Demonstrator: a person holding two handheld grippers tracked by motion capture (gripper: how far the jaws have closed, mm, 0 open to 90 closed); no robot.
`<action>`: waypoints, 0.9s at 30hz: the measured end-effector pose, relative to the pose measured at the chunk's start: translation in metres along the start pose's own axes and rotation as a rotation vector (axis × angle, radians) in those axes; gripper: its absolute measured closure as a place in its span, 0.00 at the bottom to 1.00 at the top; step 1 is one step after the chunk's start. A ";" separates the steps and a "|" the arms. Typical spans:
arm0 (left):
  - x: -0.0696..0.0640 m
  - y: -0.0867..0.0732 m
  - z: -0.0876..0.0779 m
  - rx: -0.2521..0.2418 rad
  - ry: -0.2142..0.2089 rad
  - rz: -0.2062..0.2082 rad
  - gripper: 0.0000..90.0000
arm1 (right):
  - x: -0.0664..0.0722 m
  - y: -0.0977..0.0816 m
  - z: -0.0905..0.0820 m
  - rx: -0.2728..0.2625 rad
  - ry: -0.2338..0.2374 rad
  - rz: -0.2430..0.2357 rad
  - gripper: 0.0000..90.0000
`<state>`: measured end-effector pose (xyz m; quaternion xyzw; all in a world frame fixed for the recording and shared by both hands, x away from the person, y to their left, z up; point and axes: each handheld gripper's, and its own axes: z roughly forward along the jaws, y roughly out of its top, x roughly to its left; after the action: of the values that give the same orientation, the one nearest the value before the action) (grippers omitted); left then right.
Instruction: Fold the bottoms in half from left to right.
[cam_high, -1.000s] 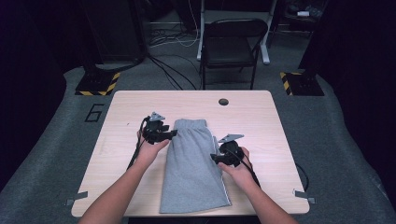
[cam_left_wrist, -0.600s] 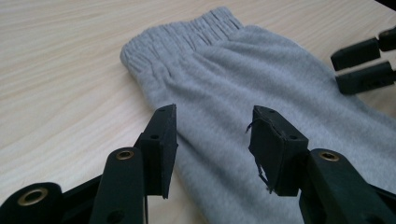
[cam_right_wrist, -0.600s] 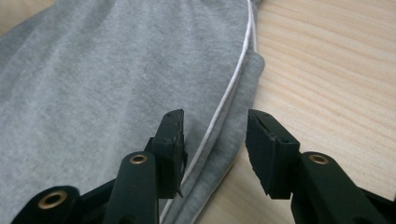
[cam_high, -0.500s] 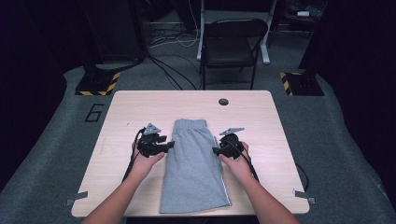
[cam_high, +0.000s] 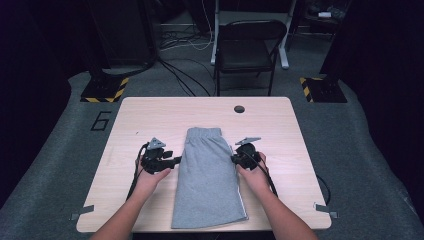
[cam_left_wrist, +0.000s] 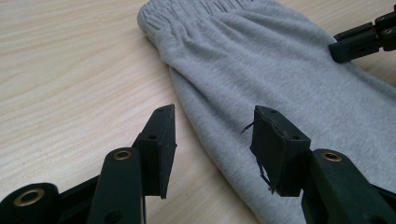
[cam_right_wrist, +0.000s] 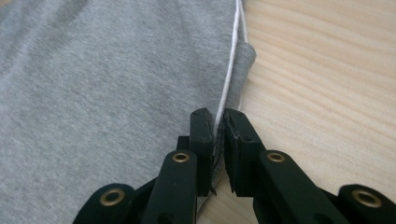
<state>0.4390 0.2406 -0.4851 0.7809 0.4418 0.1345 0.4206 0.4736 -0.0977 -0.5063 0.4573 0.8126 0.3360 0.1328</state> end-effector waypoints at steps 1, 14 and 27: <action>0.001 0.000 0.000 0.004 -0.006 0.004 0.54 | -0.002 -0.001 0.001 0.011 0.010 0.009 0.91; 0.002 -0.001 0.001 0.005 -0.006 0.002 0.52 | -0.006 -0.003 -0.002 0.008 -0.002 -0.017 0.89; -0.005 0.005 0.000 0.015 -0.017 -0.050 0.52 | 0.009 0.011 -0.018 -0.061 0.014 -0.057 0.56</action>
<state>0.4392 0.2355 -0.4805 0.7739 0.4583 0.1141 0.4218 0.4665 -0.0934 -0.4851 0.4274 0.8157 0.3598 0.1503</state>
